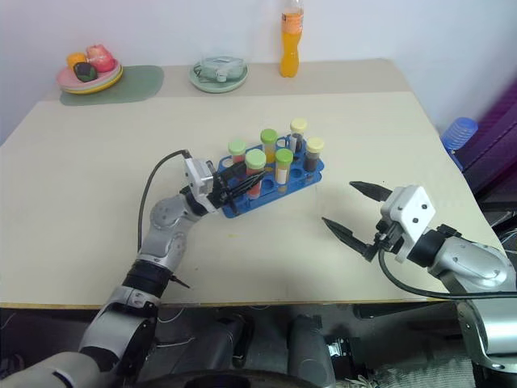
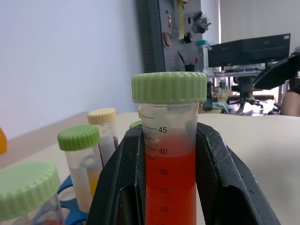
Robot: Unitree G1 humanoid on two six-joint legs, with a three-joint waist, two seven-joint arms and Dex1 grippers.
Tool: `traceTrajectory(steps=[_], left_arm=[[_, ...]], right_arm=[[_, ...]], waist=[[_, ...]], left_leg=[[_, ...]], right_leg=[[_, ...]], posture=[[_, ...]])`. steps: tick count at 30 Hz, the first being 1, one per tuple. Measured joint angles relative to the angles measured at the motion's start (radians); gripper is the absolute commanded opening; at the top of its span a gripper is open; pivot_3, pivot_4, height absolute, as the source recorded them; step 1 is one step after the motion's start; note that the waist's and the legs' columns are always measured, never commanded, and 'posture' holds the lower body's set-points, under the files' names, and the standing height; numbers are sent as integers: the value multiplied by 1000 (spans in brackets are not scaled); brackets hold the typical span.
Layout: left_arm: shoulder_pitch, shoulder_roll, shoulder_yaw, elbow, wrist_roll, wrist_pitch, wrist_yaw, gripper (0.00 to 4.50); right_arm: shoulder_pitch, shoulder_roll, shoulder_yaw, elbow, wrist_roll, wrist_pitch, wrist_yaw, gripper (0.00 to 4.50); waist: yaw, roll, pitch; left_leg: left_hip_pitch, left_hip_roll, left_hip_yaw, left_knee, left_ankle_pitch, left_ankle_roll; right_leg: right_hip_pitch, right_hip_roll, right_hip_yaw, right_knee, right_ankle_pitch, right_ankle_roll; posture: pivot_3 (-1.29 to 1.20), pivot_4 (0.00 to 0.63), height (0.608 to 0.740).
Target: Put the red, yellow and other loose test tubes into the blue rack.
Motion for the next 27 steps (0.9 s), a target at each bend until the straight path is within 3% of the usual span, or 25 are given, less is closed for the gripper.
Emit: traceTrajectory(steps=[17,27], left_arm=[[-27,-5,35,68,18,-31,16,798],[10,-9,20,49,16,32,-59,798]], right_arm=[[10,3,-2,0,-2,-8,-18,4500],[13,3,-1,0,-1,-8,-24,4500]], waist=[[0,0,0],[-1,0,0]], left_leg=[[1,0,0,0,0,0],[1,0,0,-1,0,0]], right_leg=[[2,0,0,0,0,1],[1,0,0,0,0,1]], posture=[[0,150,740],[0,150,740]])
